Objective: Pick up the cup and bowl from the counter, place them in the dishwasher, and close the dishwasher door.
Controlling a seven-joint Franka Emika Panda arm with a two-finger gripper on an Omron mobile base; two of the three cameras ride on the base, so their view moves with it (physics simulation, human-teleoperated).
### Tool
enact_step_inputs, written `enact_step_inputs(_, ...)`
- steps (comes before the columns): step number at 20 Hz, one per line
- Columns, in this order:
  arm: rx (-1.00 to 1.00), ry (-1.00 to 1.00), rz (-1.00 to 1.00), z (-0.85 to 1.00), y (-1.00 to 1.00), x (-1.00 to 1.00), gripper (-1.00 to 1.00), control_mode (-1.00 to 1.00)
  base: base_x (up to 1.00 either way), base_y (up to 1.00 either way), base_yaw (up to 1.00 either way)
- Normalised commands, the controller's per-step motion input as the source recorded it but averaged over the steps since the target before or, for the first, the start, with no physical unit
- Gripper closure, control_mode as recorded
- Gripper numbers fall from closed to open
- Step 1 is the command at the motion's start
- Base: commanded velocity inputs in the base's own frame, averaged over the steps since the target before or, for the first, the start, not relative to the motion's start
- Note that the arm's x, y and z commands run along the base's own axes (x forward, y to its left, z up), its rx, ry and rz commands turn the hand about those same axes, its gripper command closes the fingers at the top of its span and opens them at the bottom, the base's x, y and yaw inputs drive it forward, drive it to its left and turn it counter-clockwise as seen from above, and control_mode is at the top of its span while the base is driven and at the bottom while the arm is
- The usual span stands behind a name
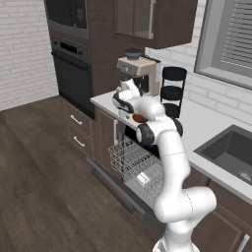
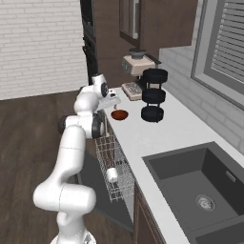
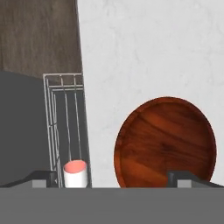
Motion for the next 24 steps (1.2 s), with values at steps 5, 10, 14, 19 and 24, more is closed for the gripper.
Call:
enact_step_inputs(5,0.0,0.0,0.0,-0.42,-0.17,0.0,-1.0,-1.0,0.0,0.0,0.0)
enact_step_inputs(10,0.0,0.0,0.0,-0.39,-0.07,0.0,-1.0,-1.0,0.0,0.0,0.0)
enact_step_inputs(14,0.0,0.0,0.0,-0.19,0.0,0.01,-1.0,-1.0,0.0,0.0,0.0)
enact_step_inputs(19,0.0,0.0,0.0,-0.12,-0.07,0.0,-1.0,-1.0,0.0,0.0,0.0)
enact_step_inputs(24,0.0,0.01,0.01,0.0,-0.27,0.02,-1.0,-1.0,0.0,0.0,0.0)
